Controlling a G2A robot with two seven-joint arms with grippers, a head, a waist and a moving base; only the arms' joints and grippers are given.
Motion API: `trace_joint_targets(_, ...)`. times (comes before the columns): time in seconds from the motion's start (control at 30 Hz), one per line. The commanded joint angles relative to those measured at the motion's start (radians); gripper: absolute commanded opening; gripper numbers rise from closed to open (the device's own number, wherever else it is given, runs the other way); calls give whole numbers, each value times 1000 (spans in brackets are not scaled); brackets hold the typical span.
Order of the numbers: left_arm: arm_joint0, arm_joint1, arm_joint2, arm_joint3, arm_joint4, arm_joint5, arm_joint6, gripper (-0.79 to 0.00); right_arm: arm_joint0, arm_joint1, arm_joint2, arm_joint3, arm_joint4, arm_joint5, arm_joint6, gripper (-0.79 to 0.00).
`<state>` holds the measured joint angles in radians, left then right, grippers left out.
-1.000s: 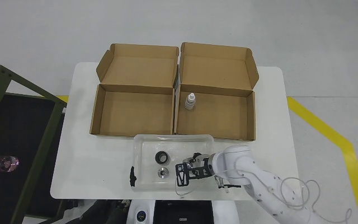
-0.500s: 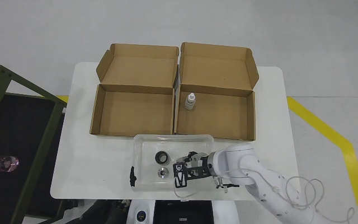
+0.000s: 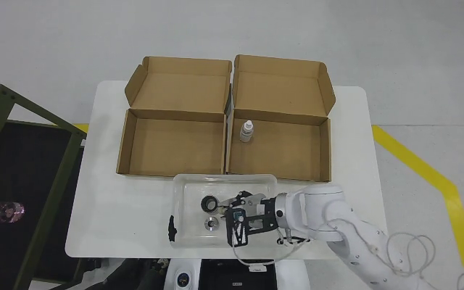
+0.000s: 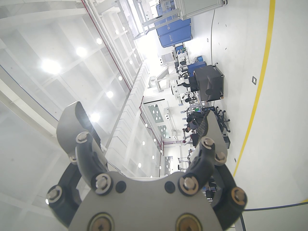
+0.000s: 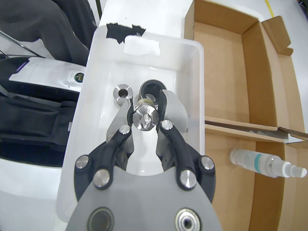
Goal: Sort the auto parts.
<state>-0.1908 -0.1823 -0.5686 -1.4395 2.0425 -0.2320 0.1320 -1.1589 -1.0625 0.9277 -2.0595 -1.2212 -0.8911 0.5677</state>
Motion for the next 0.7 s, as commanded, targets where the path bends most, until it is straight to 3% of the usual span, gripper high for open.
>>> trace_joint_targets(0.0,0,0,0,0,0,0,0,0,-5,3,25,-3,9,4,-39,-785)
trace_joint_targets(0.67,0,0,0,0,0,0,0,0,-59,29,203,-34,23,50,-211,-785)
